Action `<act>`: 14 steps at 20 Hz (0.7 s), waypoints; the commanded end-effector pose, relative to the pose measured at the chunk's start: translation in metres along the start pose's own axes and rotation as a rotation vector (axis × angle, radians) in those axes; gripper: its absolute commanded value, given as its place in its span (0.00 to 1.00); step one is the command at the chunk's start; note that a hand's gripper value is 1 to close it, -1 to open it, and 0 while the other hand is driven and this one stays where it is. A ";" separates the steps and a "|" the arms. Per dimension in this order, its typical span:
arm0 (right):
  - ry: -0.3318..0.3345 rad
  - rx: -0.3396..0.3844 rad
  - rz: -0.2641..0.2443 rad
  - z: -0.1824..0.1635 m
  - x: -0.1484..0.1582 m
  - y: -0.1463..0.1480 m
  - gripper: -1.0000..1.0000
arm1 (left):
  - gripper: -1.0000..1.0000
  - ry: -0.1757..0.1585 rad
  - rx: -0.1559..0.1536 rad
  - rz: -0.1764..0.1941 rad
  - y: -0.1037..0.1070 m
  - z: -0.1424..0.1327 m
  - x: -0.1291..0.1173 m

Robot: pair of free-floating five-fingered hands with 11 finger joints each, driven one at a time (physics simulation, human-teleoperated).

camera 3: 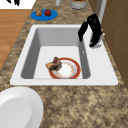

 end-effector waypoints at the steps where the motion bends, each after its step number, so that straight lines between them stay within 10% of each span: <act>1: 0.025 0.048 0.017 -0.005 0.010 0.000 1.00 | 0.50 0.000 0.000 0.000 0.000 0.000 0.000; 5: 0.039 0.005 0.023 0.001 0.010 -0.006 1.00 | 0.50 0.000 0.000 0.000 0.000 0.000 0.000; 6: 0.050 -0.042 0.037 0.013 0.009 -0.010 0.00 | 0.50 0.000 0.000 0.000 0.000 0.000 0.000; 14: 0.067 -0.212 0.034 0.030 0.000 -0.009 0.00 | 0.50 0.000 0.000 0.000 0.000 0.000 0.000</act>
